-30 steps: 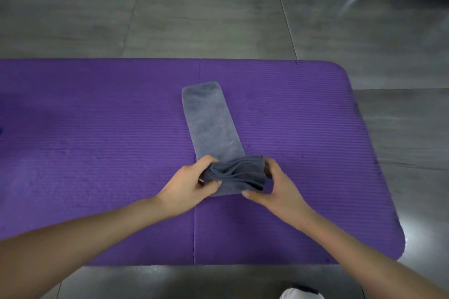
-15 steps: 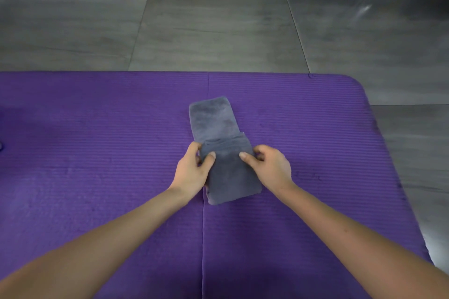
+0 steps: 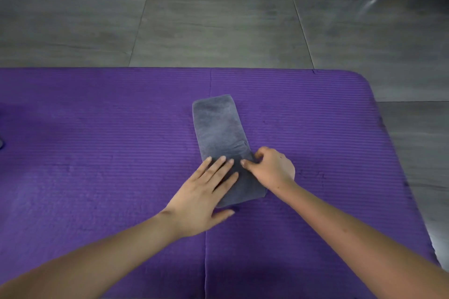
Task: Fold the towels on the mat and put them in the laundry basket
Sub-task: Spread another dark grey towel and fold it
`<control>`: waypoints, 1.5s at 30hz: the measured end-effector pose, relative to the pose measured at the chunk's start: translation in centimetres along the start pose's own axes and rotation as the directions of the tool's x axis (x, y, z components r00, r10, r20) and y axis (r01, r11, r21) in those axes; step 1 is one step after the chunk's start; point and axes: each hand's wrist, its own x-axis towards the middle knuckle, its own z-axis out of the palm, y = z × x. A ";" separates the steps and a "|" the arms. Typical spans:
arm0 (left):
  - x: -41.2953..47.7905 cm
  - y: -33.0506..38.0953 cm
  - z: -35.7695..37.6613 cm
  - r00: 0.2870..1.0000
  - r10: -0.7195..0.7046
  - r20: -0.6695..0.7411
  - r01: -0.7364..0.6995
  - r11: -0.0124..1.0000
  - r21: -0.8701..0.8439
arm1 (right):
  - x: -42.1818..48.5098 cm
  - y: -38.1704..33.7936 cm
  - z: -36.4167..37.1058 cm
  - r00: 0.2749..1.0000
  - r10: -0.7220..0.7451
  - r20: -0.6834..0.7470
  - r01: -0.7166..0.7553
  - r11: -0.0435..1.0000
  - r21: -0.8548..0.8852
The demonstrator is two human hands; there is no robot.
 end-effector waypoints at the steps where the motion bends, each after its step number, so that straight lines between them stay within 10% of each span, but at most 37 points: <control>1: -0.1 -0.2 0.4 0.997 -0.019 0.072 0.019 1.000 0.003 | -0.4 0.2 0.1 0.977 -0.136 -0.163 0.125 0.989 -0.075; 3: 0.2 -0.6 0.7 0.978 -0.116 0.171 0.121 0.992 -0.020 | -0.9 1.0 0.7 0.768 -0.532 -0.358 0.459 0.846 -0.273; 5: 0.7 -0.8 0.9 0.962 -0.155 0.224 0.169 0.984 -0.047 | -1.4 2.5 1.4 0.594 -0.784 -0.178 0.669 0.605 -0.432; 9: 1.6 -0.6 0.4 0.934 -0.148 0.326 0.177 0.982 -0.061 | -1.3 4.2 2.1 0.632 -0.754 0.179 0.713 0.476 -0.515; 18: -0.4 1.2 -4.0 0.809 0.056 0.586 0.216 0.898 -0.383 | -6.6 4.7 -0.2 0.607 -0.758 0.239 0.792 0.552 -0.261; 25: -3.3 1.4 -5.6 0.722 0.075 0.688 0.649 0.270 -0.711 | -8.2 2.8 -5.1 0.692 -0.425 0.584 0.345 0.905 0.249; 30: -1.5 0.5 -4.4 0.651 -0.291 0.701 0.638 -0.290 -0.713 | -3.5 2.0 -3.8 0.845 -0.316 0.431 -0.058 0.747 0.663; 39: -0.2 0.7 -3.3 0.426 -0.494 0.758 0.650 -0.416 -0.636 | -0.9 1.0 -1.1 0.943 -0.140 0.302 -0.005 0.901 0.434; 45: 0.9 0.5 -3.2 0.308 -0.485 0.818 0.629 -0.541 -0.558 | -2.9 1.5 -1.3 0.863 0.061 0.502 -0.353 0.783 0.512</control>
